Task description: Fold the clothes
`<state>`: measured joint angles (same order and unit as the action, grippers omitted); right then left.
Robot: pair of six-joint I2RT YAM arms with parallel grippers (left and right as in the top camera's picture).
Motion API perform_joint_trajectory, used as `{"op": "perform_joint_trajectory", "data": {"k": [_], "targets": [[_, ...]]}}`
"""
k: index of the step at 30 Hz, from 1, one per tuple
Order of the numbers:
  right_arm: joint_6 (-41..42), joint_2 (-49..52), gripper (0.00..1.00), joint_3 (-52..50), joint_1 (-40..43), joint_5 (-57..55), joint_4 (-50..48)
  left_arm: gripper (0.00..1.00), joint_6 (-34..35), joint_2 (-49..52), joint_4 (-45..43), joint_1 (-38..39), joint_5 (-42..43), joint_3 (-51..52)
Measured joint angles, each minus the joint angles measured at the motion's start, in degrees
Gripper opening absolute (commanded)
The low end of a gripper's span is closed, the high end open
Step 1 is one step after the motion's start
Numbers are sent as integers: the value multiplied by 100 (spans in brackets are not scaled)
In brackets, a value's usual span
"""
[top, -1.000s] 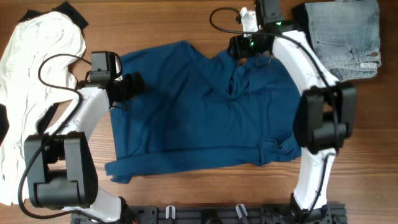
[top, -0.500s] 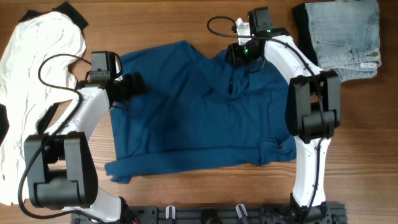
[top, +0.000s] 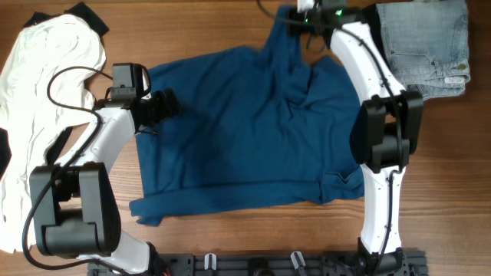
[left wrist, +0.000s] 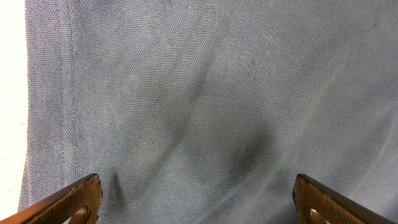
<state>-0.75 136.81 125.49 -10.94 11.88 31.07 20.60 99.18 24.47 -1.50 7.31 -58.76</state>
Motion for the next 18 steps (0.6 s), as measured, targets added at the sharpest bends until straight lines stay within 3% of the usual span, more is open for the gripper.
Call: {"op": "perform_joint_trajectory", "data": {"k": [4,11,15,18], "targets": [[-111,-2,7,372,96,-426,-715,98,0,0,0,0,0,0],[-260,168,8,372,120,-769,-1121,98,0,0,98,0,0,0],[-295,422,4,369,111,-774,-651,98,0,0,107,0,0,0],[-302,428,4,378,68,-758,273,98,0,0,105,0,2,0]]}}
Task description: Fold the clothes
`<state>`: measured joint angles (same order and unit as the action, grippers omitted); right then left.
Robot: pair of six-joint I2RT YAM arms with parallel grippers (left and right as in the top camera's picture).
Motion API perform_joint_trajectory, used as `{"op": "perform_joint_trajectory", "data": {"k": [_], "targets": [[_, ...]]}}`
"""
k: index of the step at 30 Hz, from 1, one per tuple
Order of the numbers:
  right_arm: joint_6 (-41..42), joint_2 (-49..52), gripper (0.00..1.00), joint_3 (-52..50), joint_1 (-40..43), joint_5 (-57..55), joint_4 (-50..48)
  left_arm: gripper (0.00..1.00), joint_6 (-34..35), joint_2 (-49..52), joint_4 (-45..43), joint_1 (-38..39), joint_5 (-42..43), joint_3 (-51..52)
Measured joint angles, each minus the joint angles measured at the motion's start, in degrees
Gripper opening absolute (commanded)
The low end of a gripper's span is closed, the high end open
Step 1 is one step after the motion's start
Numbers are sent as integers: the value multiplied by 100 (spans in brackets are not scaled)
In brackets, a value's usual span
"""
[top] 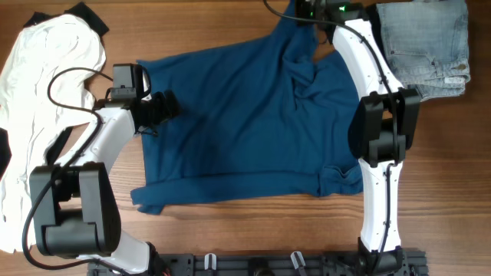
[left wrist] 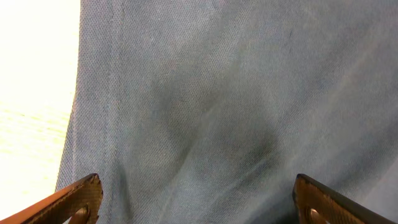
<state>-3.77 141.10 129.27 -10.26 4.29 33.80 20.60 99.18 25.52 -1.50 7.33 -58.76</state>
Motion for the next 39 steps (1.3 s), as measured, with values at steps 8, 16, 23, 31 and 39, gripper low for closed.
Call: {"op": "perform_joint_trajectory", "data": {"k": [8,16,23,31,39], "targets": [[339,-140,4,9,-256,1034,2872,98,0,0,9,0,-2,0],[369,-557,4,11,-905,1547,3956,98,0,0,7,0,-2,0],[177,-557,40,11,-1419,1679,4793,99,0,0,7,0,-2,0],[46,-857,79,11,-678,1727,4389,99,0,0,4,0,-2,0],[-72,-942,68,42,-402,1508,4238,99,0,0,-2,0,-2,0]]}}
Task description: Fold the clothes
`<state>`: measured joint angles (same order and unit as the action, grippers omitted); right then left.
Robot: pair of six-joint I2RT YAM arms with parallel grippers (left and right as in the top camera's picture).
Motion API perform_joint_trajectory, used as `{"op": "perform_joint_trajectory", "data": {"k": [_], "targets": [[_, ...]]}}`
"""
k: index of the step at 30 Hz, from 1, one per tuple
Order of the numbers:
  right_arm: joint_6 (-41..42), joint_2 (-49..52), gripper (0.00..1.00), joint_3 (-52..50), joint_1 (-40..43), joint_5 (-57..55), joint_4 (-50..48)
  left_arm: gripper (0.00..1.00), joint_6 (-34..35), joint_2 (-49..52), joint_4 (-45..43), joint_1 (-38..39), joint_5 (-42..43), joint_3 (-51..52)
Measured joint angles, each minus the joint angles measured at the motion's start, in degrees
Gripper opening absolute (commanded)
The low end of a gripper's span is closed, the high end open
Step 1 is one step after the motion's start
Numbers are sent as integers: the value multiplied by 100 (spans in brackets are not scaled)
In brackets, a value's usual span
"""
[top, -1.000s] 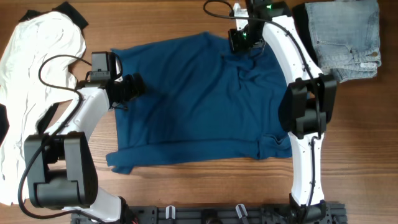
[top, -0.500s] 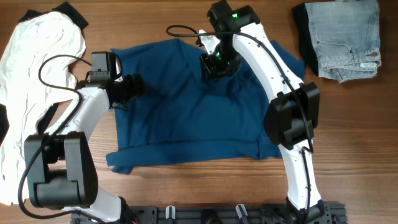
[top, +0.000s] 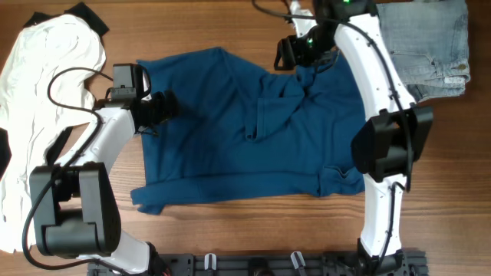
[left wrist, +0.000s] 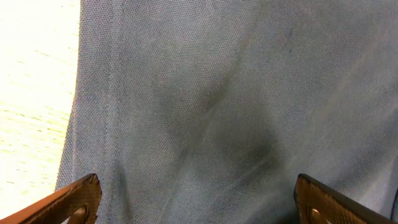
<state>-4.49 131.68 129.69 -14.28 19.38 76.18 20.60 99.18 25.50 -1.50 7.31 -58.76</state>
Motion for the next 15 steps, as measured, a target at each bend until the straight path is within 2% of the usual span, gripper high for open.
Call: {"op": "perform_joint_trajectory", "data": {"k": [9,15], "targets": [[-1467,284,65,-31,-479,-251,391,100,0,0,0,0,0,0],[-2312,328,65,-737,-481,-157,249,99,0,0,0,0,0,0]]}}
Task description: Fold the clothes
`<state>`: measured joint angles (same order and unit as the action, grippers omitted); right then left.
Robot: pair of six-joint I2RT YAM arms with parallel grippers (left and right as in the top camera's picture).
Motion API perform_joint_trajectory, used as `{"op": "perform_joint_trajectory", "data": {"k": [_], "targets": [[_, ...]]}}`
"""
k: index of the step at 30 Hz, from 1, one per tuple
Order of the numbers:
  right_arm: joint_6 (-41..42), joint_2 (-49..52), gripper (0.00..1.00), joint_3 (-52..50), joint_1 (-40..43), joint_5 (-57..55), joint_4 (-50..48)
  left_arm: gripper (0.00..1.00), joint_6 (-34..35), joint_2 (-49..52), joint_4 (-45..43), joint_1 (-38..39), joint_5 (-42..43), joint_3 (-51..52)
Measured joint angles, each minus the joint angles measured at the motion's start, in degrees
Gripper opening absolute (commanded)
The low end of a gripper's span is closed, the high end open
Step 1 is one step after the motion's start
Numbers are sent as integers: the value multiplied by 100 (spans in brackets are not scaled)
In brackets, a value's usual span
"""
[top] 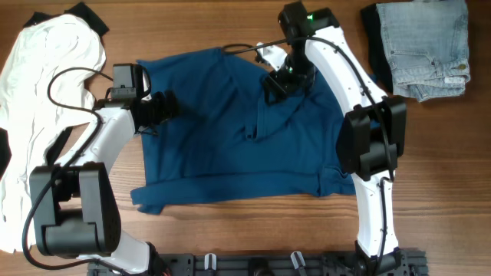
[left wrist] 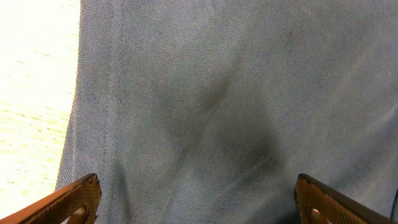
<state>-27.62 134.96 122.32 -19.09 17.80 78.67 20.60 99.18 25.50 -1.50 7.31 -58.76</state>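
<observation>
A blue shirt (top: 230, 146) lies spread across the middle of the table. My left gripper (top: 167, 105) rests at the shirt's left edge; in the left wrist view the left gripper (left wrist: 199, 202) is open, its fingertips (left wrist: 78, 196) wide apart over blue cloth, with the hem and pale table at the left. My right gripper (top: 278, 81) is low over the shirt's upper middle. It looks shut on a bunched flap of the shirt (top: 265, 115) that is folded in from the top right.
A white garment (top: 46, 69) lies heaped at the left, with a black piece (top: 92, 19) behind it. Folded jeans (top: 426, 46) lie at the back right on a dark garment (top: 374, 34). A black rail (top: 253, 264) runs along the front edge.
My right gripper has moved from the shirt's back edge down and slightly left, over the shirt's upper middle, with the flap. The left gripper and its view are unchanged.
At first my right gripper held the shirt's upper part at the table's far edge, the shirt lying askew. Then the shirt lay straighter and more table showed beside my left gripper. Later the top right part was doubled over inward, and now lies further in.
</observation>
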Motion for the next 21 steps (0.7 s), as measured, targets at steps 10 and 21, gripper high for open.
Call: {"op": "perform_joint_trajectory", "data": {"k": [10,21], "targets": [[-634,9,9,-852,0,365,-911,99,0,0,2,0,0,0],[247,11,4,-610,0,363,-1447,99,0,0,0,0,0,0]]}}
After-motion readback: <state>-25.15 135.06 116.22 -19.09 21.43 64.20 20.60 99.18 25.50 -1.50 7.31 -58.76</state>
